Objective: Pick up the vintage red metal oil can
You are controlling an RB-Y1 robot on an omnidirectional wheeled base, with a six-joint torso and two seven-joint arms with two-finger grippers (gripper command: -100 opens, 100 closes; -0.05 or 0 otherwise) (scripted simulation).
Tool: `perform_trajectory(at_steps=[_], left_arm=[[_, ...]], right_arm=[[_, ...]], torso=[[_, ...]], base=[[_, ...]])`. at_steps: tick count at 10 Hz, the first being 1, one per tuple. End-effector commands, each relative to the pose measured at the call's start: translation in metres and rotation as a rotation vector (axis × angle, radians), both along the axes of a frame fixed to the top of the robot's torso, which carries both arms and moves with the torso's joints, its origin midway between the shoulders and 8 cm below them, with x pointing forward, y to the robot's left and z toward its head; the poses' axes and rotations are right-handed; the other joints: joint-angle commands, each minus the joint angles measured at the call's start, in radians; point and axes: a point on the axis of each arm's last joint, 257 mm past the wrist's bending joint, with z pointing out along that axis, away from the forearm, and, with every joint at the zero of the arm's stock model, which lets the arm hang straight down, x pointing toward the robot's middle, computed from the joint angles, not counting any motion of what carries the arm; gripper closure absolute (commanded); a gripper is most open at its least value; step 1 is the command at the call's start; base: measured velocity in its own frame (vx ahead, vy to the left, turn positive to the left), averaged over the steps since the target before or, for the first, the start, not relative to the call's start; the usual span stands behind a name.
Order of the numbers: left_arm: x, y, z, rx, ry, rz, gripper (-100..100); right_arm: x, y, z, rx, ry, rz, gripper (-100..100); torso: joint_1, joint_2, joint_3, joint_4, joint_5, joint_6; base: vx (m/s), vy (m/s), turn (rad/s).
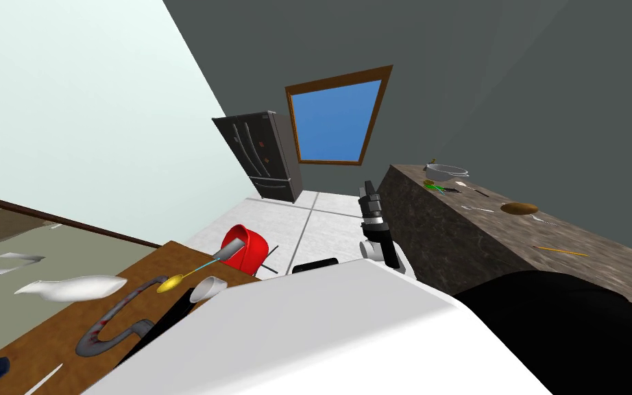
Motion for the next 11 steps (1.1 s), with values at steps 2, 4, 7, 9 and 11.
perform_trajectory(at_steps=[2, 4, 7, 9, 11], left_arm=[[0.000, -0.002, -0.001, -0.004, -0.001, -0.003, 0], [0.036, -0.003, -0.011, -0.014, -0.009, -0.027, -100], [0.051, -0.004, -0.015, -0.022, -0.001, -0.019, -100], [0.068, -0.005, -0.018, -0.024, -0.001, -0.029, -100], [0.085, -0.005, -0.021, -0.026, 0.000, -0.026, -100]], right_arm=[[0.000, 0.000, 0.000, 0.000, 0.000, 0.000, 0], [0.000, 0.000, 0.000, 0.000, 0.000, 0.000, 0], [0.000, 0.000, 0.000, 0.000, 0.000, 0.000, 0], [0.000, 0.000, 0.000, 0.000, 0.000, 0.000, 0], [0.000, 0.000, 0.000, 0.000, 0.000, 0.000, 0]], torso=[[-0.003, 0.002, 0.001, 0.000, -0.001, -0.001], [-0.007, 0.006, 0.003, 0.001, -0.002, -0.001], [-0.007, 0.009, 0.005, 0.002, -0.002, -0.001], [-0.007, 0.008, 0.005, 0.002, -0.002, -0.001], [-0.007, 0.009, 0.005, 0.002, -0.002, -0.001]], base=[[0.018, 0.027, -0.013], [-0.078, 0.002, 0.028], [-0.072, 0.000, 0.011], [-0.065, 0.003, 0.014], [-0.076, 0.008, 0.015]])
